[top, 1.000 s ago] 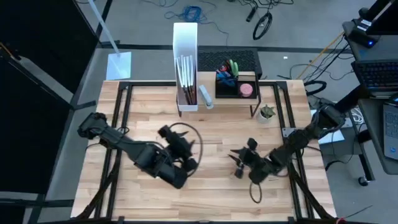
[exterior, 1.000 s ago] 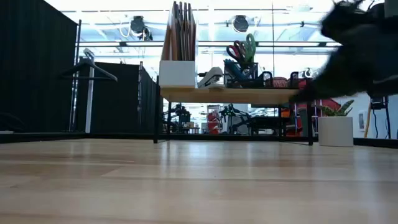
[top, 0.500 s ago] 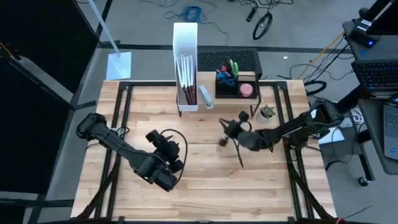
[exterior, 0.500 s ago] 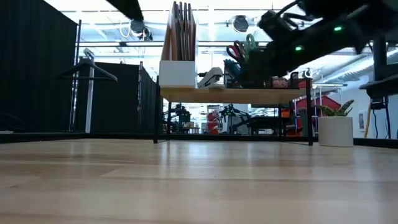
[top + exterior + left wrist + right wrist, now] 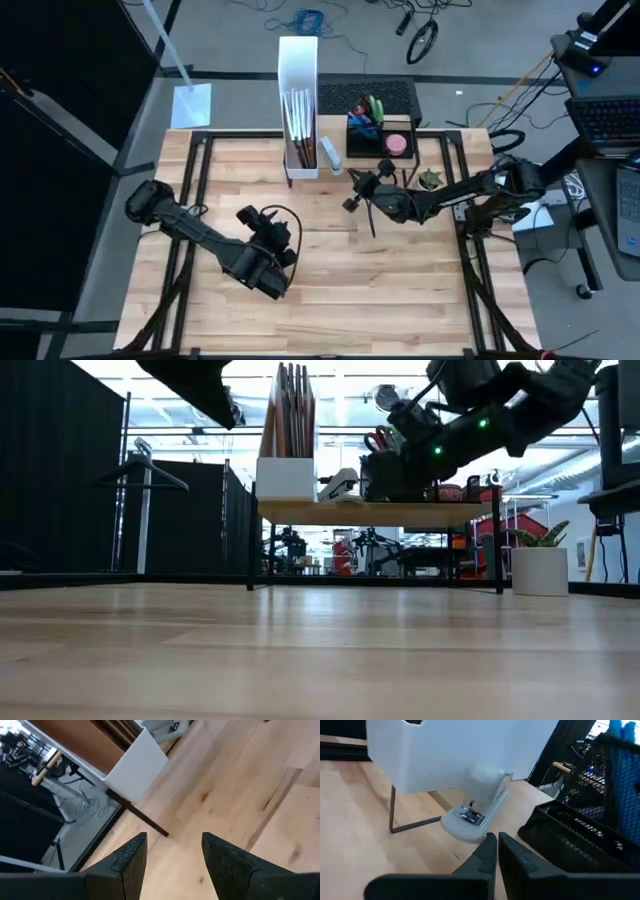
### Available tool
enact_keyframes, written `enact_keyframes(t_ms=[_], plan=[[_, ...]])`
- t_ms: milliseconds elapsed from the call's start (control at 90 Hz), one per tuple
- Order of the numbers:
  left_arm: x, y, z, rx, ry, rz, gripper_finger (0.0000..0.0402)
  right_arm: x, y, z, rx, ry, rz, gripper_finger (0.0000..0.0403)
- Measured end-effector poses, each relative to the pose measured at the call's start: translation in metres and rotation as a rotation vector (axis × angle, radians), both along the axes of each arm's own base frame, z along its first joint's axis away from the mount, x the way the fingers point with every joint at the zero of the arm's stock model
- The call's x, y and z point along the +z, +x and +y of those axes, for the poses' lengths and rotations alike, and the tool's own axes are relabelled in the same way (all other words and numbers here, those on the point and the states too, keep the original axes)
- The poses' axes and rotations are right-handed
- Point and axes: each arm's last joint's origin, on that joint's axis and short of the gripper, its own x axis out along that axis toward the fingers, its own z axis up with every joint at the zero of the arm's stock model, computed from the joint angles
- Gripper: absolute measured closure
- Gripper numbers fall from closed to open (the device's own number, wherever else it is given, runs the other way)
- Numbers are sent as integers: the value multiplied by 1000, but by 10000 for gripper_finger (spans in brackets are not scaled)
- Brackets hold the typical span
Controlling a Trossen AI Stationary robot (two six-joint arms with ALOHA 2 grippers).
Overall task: Stock shelves
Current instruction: Put the stapler on the shelf
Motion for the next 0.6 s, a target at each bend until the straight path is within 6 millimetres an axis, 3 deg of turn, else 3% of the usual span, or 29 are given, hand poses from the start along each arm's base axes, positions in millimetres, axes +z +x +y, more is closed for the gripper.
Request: enact_keyframes(t_ms=[333, 600], plan=[[0, 0, 0, -31, 39, 37, 226, -12, 31, -3, -6, -13, 28, 403], [1, 0, 0, -31, 40, 39, 226, -9, 43, -4, 1, -43, 48, 403]])
